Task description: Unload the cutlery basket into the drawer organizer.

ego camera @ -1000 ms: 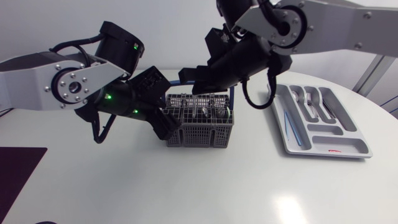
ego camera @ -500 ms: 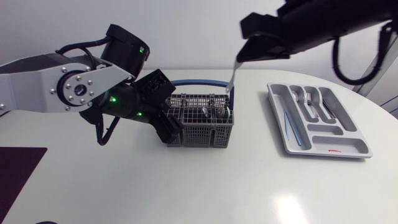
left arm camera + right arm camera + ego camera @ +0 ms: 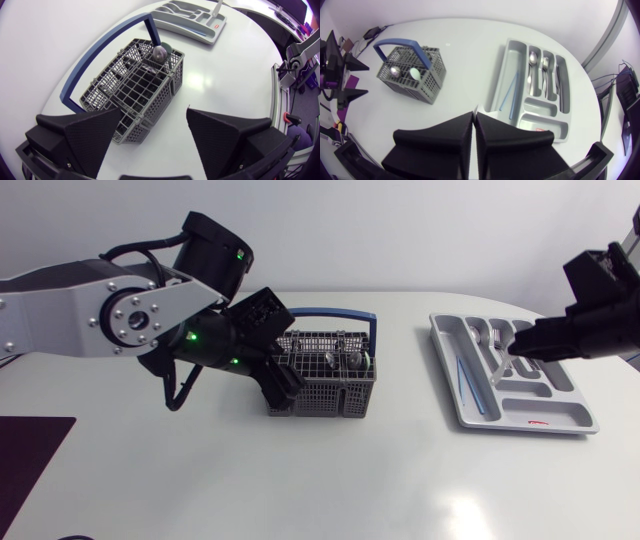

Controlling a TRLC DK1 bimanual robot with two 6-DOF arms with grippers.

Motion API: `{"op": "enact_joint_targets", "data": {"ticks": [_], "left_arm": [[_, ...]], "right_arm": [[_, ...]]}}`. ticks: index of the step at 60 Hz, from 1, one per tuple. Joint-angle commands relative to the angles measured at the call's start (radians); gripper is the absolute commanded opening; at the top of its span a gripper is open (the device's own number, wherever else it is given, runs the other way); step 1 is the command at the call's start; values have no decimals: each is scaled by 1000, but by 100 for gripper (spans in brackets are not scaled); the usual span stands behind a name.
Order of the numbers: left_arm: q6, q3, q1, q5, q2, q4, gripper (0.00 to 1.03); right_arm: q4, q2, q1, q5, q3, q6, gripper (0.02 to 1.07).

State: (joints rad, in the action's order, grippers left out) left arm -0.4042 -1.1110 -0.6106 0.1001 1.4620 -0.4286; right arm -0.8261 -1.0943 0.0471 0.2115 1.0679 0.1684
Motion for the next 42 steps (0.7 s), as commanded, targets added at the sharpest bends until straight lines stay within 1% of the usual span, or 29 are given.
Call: {"op": "enact_joint_targets", "data": {"ticks": [1,4,8,14,16,31,42], "left_arm": [[-5,-33,-9,3,24,-6,96],[-5,-35,-11,3,24,-6,96],[-5,-33,-12,3,26,-6,96],[-10,-29,-12,3,24,-4,96],[-12,-27,-12,3,24,-4,96],[-15,-1,-3,4,17,13,96],[-16,-3,0,7,17,14,96]], "right_arm": [[30,11,65,-8,-71,92,9],[67,13,112,-11,-105,123,9],[85,-4,162,-15,-135,174,9],[156,-38,238,-18,-183,233,9],[186,-47,254,-37,-198,246,9],[397,-202,329,-126,-256,301,9],[502,-320,362,-170,-275,316,9]]}}
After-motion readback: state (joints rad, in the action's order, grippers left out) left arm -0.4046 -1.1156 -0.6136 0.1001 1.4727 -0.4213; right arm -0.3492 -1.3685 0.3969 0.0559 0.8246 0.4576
